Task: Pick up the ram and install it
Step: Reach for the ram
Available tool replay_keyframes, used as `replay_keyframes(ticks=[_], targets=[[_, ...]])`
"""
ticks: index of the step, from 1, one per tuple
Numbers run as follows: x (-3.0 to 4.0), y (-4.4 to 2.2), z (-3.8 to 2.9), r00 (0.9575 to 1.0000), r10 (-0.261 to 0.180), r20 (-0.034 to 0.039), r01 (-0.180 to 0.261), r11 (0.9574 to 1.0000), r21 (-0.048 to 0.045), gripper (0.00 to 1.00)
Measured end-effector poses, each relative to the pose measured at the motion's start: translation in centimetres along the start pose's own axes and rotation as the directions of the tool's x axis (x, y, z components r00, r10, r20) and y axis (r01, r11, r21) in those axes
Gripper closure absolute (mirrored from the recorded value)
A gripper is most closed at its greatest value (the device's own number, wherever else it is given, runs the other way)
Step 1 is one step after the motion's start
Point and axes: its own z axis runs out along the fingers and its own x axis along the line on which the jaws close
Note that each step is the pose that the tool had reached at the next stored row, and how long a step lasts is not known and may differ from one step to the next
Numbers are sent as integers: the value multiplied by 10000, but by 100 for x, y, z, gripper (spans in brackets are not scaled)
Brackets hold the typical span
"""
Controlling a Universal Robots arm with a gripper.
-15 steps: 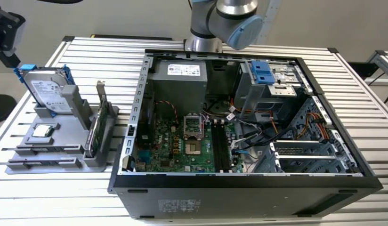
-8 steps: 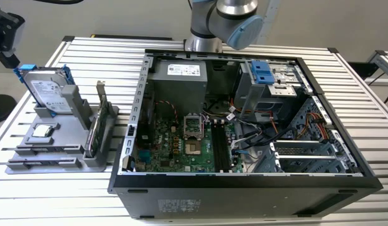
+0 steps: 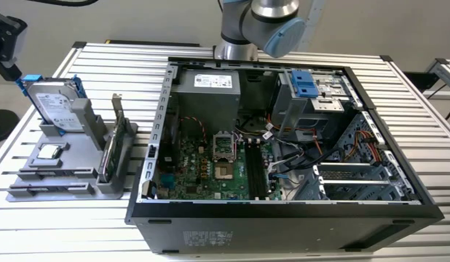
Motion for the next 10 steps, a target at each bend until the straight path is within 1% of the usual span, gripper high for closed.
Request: replay_keyframes(ticks=[10], targets=[[-9,-125,-5,10000,1,-16,-1,10000,1,100]])
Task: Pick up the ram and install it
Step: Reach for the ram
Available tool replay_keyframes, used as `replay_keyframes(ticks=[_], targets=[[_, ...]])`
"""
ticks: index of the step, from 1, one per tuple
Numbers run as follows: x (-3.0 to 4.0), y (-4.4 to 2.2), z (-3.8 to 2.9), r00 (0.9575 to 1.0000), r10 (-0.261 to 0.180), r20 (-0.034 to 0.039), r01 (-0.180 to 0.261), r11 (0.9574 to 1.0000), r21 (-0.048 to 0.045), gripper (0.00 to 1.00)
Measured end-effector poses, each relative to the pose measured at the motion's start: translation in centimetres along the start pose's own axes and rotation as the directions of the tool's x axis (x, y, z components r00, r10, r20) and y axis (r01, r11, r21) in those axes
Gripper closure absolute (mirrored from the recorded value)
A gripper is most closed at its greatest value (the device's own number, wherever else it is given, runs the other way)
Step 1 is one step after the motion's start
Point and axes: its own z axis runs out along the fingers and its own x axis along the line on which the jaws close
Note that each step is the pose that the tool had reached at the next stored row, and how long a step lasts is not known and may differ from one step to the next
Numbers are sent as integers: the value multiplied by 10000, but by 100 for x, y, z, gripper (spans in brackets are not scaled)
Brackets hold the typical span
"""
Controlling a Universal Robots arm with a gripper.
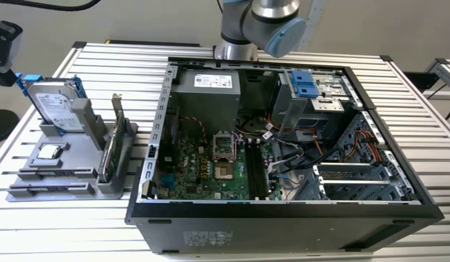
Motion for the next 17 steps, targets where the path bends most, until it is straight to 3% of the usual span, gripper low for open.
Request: replay_keyframes(ticks=[17], targets=[[-17,-225,-10,10000,2,-37,-2,10000,4,100]])
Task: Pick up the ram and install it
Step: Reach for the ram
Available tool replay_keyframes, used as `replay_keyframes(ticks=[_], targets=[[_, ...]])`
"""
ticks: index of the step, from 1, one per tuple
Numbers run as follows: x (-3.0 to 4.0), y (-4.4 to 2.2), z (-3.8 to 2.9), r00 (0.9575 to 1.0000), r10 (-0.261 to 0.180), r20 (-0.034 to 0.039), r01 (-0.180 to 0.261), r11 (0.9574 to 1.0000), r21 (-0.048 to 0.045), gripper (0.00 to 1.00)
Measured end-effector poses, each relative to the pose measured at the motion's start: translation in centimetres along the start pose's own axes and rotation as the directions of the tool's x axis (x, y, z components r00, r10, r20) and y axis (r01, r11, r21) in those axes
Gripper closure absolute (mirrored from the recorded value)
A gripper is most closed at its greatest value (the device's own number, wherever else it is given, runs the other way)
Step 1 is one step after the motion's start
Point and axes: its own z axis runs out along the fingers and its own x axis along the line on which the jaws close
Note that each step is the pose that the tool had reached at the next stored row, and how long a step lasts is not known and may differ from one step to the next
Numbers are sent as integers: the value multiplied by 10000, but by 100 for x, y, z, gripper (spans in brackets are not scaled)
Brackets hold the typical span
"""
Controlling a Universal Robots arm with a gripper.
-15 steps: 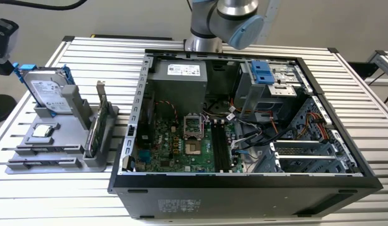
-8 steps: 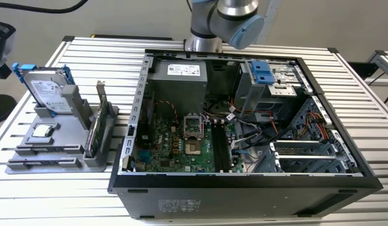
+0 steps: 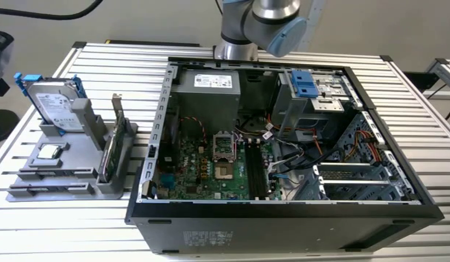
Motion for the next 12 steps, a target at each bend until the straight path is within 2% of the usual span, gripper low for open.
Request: replay_keyframes(ticks=[12], targets=[[-16,-173,-7,10000,0,-20,0,10000,2,100]])
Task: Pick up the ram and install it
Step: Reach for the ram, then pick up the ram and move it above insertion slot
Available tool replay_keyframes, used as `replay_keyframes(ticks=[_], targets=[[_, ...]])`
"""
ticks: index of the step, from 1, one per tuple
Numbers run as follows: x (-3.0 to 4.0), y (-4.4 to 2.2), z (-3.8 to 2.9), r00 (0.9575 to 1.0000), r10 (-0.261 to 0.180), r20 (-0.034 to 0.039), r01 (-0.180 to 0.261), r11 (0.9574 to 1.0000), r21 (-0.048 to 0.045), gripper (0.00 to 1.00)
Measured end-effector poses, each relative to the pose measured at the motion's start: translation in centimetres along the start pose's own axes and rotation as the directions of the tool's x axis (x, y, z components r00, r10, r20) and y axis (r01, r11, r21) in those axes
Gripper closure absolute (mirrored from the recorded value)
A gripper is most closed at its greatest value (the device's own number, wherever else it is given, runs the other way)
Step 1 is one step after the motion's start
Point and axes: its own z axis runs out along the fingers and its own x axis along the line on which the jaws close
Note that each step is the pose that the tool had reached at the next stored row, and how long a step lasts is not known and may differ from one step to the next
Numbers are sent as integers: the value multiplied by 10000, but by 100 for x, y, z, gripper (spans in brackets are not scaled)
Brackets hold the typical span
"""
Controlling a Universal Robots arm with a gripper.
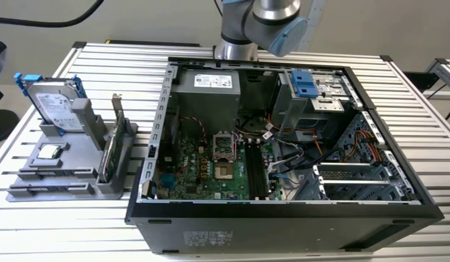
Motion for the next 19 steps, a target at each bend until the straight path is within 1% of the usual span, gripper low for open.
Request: replay_keyframes(ticks=[11,19], targets=[[-12,-133,2,10000,1,-24,-1,10000,1,100],[-18,-208,4,10000,2,-39,-2,10000,2,100]])
